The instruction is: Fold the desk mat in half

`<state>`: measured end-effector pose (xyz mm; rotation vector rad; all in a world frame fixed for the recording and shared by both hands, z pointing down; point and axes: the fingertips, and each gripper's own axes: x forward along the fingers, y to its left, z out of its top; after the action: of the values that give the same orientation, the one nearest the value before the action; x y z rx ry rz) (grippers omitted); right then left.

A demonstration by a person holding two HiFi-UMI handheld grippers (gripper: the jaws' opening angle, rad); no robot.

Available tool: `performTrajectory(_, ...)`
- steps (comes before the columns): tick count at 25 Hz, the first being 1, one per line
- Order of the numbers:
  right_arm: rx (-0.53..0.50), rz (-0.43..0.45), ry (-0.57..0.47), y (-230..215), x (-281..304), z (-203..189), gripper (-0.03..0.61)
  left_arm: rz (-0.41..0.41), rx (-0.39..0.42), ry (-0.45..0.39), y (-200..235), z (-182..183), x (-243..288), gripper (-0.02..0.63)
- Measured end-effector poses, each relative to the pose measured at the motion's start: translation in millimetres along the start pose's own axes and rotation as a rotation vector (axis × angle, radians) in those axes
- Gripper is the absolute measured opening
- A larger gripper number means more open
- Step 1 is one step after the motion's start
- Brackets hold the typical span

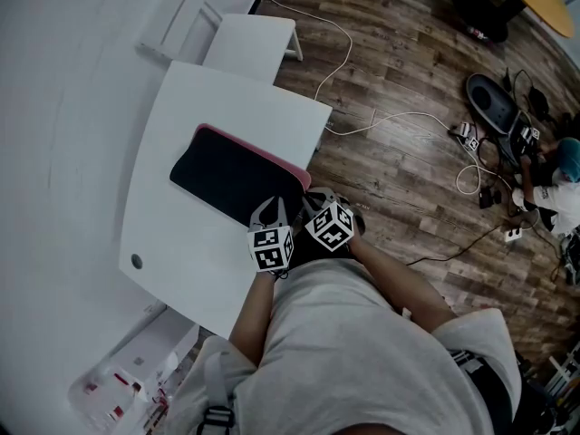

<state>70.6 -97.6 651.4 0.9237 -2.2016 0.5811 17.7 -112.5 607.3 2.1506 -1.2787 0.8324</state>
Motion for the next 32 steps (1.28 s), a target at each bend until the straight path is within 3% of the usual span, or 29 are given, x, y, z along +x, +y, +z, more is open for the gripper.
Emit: performTrajectory(32,0.008,-0.047,0.083,-22,-1,2,0.048,-0.097,-0.044,-0.016,2,35,36,0.012)
